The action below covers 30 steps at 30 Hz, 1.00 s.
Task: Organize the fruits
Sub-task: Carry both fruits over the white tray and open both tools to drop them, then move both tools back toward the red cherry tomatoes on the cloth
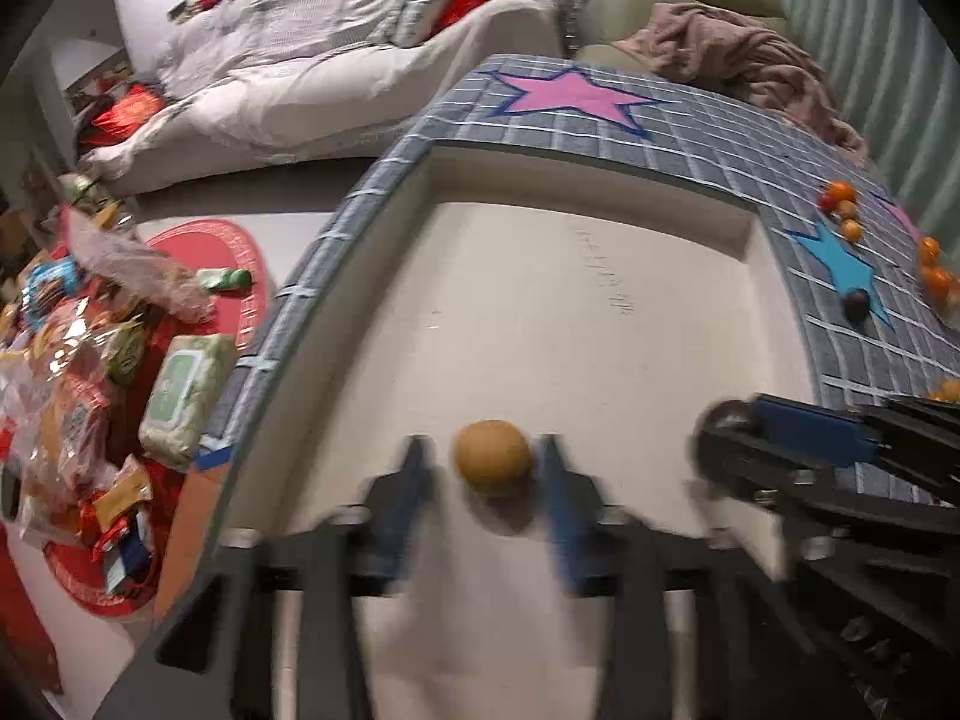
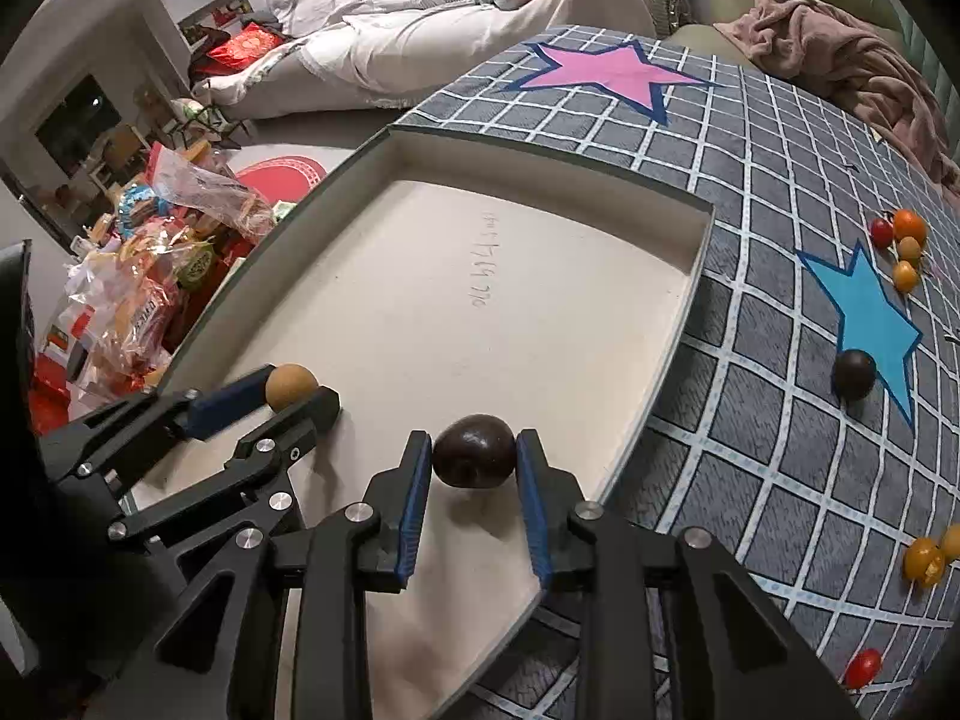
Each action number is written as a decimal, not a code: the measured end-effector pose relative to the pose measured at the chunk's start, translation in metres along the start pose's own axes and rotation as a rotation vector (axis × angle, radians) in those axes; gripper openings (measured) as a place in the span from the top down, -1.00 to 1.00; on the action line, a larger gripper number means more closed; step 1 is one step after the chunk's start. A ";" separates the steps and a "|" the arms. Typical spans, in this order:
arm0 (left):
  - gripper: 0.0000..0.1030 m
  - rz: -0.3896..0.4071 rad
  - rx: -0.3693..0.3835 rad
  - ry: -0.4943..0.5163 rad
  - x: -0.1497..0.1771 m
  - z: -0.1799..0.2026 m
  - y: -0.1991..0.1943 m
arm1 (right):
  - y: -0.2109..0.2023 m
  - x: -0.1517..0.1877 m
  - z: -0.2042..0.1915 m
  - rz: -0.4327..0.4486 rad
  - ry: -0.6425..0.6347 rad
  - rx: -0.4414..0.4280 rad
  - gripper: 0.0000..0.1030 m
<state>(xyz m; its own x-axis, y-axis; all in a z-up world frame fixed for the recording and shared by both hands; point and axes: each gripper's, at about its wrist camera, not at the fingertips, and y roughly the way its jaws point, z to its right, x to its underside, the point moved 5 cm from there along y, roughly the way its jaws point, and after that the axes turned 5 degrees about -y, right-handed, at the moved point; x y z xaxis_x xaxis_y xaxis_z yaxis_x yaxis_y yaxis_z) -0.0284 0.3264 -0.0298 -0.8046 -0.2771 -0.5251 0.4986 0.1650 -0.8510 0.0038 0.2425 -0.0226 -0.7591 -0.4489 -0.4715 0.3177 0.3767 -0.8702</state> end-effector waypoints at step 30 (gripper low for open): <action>-0.68 0.004 0.042 0.038 0.050 0.023 -0.055 | -0.090 0.056 0.041 0.114 0.051 0.069 -1.00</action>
<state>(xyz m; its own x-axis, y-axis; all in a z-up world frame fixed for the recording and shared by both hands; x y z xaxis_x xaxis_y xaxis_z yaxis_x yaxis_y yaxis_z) -0.0884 0.2820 -0.0091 -0.8140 -0.2408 -0.5286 0.5138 0.1262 -0.8486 -0.0438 0.1503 0.0234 -0.7435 -0.3637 -0.5612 0.4403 0.3654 -0.8201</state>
